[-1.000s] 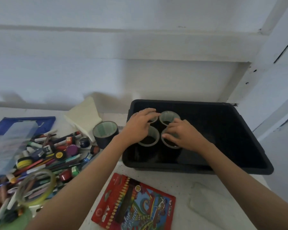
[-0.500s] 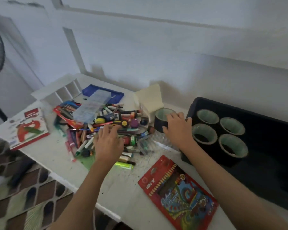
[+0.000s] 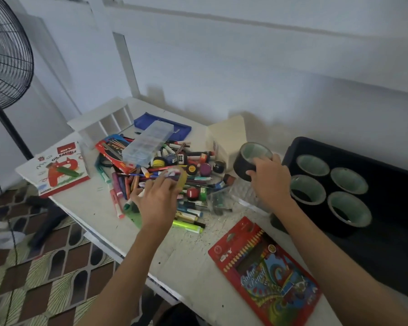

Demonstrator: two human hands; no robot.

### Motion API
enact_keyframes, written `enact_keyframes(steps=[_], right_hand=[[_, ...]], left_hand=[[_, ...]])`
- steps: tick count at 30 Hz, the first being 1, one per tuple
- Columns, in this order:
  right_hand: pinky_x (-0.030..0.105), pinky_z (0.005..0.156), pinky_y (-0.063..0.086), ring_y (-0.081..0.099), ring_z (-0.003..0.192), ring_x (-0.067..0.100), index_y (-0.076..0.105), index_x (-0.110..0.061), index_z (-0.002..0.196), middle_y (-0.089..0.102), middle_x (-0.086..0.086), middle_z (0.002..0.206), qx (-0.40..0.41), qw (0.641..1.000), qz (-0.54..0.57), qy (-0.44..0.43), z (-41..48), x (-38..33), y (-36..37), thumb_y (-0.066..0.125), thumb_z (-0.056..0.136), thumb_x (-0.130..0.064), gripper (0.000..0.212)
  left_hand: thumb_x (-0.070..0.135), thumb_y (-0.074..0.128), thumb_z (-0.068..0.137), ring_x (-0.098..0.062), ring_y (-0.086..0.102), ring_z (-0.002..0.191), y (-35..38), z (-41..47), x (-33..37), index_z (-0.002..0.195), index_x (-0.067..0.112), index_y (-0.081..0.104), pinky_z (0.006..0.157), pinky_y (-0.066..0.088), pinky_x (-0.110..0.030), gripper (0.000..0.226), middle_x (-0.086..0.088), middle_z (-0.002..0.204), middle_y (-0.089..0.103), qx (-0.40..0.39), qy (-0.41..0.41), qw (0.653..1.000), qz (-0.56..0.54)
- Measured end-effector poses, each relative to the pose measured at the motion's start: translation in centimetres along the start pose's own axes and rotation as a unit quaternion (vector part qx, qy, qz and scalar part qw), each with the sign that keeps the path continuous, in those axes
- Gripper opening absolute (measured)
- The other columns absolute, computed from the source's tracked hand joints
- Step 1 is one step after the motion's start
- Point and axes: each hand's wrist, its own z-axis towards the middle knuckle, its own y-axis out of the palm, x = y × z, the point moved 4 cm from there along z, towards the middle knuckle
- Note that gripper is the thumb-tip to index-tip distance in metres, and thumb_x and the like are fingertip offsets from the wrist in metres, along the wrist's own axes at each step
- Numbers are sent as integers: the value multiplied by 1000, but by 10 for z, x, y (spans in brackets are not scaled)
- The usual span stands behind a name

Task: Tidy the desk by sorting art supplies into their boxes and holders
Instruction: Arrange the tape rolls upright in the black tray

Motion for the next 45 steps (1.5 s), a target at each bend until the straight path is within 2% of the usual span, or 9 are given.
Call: enact_keyframes(steps=[7,12,16,21,29,36,38,42,45], right_hand=[[35,52,47,58,81,35,70,-3,89,64,12,79,165,983,85,3,-15,25,-54,76,76,-15,19],[37,58,47,54,97,32,69,-7,99,67,8,92,153,984,24,91,-31,103,-73,69,82,-20,22],[39,74,48,53,109,28,66,-10,111,66,7,108,115,975,18,192,-58,176,-92,64,87,-23,27],[37,84,48,61,99,33,66,-3,113,67,18,103,60,942,83,320,-89,263,-96,68,84,-26,37],[38,84,48,62,98,34,64,3,107,65,19,104,10,913,93,396,-94,314,-74,72,81,-17,34],[42,90,50,62,101,28,63,-3,110,66,15,106,-90,942,89,311,-75,298,-43,65,86,-19,29],[38,91,49,61,104,25,64,-7,112,66,11,109,-68,951,117,279,-74,295,-38,64,88,-23,30],[30,97,41,50,115,21,63,-17,117,57,4,122,85,935,205,277,-84,304,-44,68,84,-23,34],[35,99,36,40,122,29,58,-23,124,44,8,134,20,925,161,342,-95,318,-35,73,79,-31,49]], left_hand=[[35,56,84,-21,54,85,-7,33,66,86,18,68,80,30,-41,21,4,87,68,84,125,983,-104],[35,55,85,-15,46,89,16,36,151,87,18,68,82,30,-41,21,5,91,67,50,264,942,-200],[34,57,85,-17,54,88,34,13,233,89,21,69,83,28,-35,18,8,92,66,0,401,879,-258],[24,76,76,-16,50,91,61,-25,319,83,21,68,83,32,-36,11,6,88,64,-65,570,775,-267],[22,64,86,-21,51,98,94,-58,399,96,21,72,86,32,-37,13,2,100,65,-244,681,672,-159],[34,50,91,-21,42,116,128,-64,407,107,27,68,105,23,-49,25,0,114,62,-325,657,681,-4],[36,49,91,-21,41,119,132,-63,403,106,26,69,107,19,-55,27,-1,114,62,-349,641,684,-11],[44,48,92,-21,37,125,134,-64,396,111,26,67,108,14,-60,33,1,124,56,-362,636,681,-13],[47,48,92,-22,34,128,132,-67,397,113,25,67,109,13,-60,36,1,129,52,-365,630,685,0]])
